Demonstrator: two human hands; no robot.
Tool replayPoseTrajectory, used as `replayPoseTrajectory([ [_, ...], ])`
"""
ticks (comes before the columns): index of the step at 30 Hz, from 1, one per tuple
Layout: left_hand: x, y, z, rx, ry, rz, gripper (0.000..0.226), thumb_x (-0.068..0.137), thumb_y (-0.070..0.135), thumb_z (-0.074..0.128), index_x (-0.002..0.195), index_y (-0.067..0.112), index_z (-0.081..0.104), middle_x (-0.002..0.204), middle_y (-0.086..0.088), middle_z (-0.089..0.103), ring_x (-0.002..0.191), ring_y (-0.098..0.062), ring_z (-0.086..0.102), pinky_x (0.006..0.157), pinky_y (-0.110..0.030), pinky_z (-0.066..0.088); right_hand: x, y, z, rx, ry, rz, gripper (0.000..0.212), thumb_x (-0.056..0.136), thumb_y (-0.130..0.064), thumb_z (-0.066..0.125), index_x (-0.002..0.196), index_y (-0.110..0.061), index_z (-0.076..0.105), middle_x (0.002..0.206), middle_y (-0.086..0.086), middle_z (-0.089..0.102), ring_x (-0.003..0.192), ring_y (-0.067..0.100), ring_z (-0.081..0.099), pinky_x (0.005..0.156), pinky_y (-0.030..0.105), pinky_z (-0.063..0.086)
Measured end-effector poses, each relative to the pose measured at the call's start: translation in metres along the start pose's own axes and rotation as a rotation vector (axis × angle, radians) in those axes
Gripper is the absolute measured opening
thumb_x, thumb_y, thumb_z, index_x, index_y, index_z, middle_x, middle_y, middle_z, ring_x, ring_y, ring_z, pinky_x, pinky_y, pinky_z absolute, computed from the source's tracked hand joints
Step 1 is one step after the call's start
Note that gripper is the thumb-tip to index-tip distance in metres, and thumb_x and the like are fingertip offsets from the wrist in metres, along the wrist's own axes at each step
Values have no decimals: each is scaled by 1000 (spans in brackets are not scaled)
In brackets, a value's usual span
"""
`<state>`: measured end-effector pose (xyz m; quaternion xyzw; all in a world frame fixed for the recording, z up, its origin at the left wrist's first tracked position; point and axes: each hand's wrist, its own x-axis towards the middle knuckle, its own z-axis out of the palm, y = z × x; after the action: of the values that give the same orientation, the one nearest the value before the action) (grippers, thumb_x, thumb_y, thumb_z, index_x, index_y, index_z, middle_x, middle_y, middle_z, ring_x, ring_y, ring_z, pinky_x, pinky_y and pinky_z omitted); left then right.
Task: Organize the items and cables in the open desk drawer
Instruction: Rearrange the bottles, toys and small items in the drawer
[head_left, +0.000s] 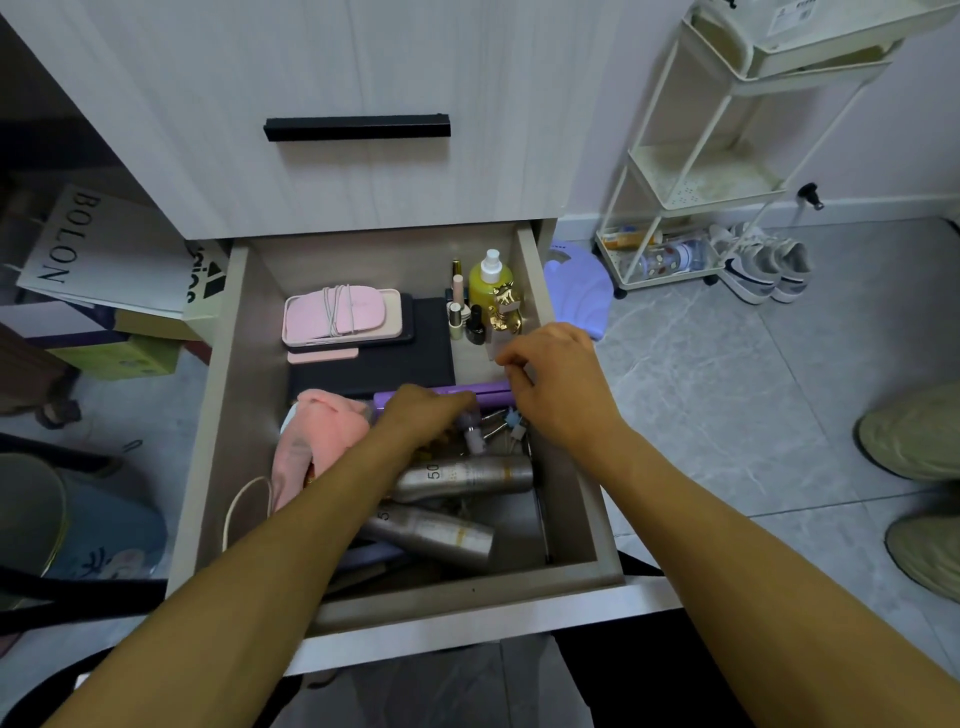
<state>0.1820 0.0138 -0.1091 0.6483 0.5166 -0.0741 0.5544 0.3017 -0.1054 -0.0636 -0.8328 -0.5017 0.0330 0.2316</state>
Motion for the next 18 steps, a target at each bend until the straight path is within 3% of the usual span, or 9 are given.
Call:
replayPoseTrajectory([
  [3, -12, 1, -11, -343, -60, -40, 23, 77, 33, 69, 80, 10, 70, 70, -4, 73, 67, -19, 62, 64, -28, 45, -2, -3, -3, -60, -39, -23, 15, 86, -17, 62, 99, -20, 71, 90, -2, 67, 99, 18, 54, 95, 25, 26],
  [5, -17, 4, -16, -499, -132, -44, 23, 82, 31, 65, 90, 9, 70, 78, -7, 72, 67, -18, 59, 63, -27, 43, -4, -5, -5, -141, -95, -60, 19, 86, -26, 62, 103, -23, 70, 92, -5, 67, 103, 16, 53, 103, 29, 24],
  [7, -21, 7, -20, -590, -190, -61, 26, 84, 31, 63, 95, 10, 71, 80, -6, 72, 66, -15, 57, 61, -26, 43, -5, -8, -5, -190, -139, -96, 21, 87, -34, 59, 104, -26, 69, 91, -7, 68, 100, 16, 55, 110, 35, 21],
  [11, -26, 13, -27, -694, -215, -166, 24, 81, 31, 63, 87, 9, 70, 75, -3, 69, 67, -14, 56, 57, -24, 44, -10, -12, -7, -122, -132, -155, 25, 87, -36, 56, 106, -23, 68, 83, -6, 67, 89, 16, 60, 112, 36, 24],
  [14, -25, 12, -30, -669, -228, -184, 31, 82, 33, 65, 93, 5, 71, 80, -6, 70, 71, -16, 59, 61, -26, 47, -12, -16, -9, -126, -180, -182, 37, 88, -41, 62, 119, -21, 61, 97, -3, 69, 93, 19, 59, 102, 30, 32],
  [18, -20, 14, -35, -576, -233, -167, 34, 83, 38, 67, 91, 5, 72, 74, -5, 72, 72, -16, 61, 64, -27, 48, -2, -23, -4, -179, -273, -212, 36, 92, -45, 57, 120, -23, 58, 109, -2, 66, 97, 22, 60, 81, 30, 43],
])
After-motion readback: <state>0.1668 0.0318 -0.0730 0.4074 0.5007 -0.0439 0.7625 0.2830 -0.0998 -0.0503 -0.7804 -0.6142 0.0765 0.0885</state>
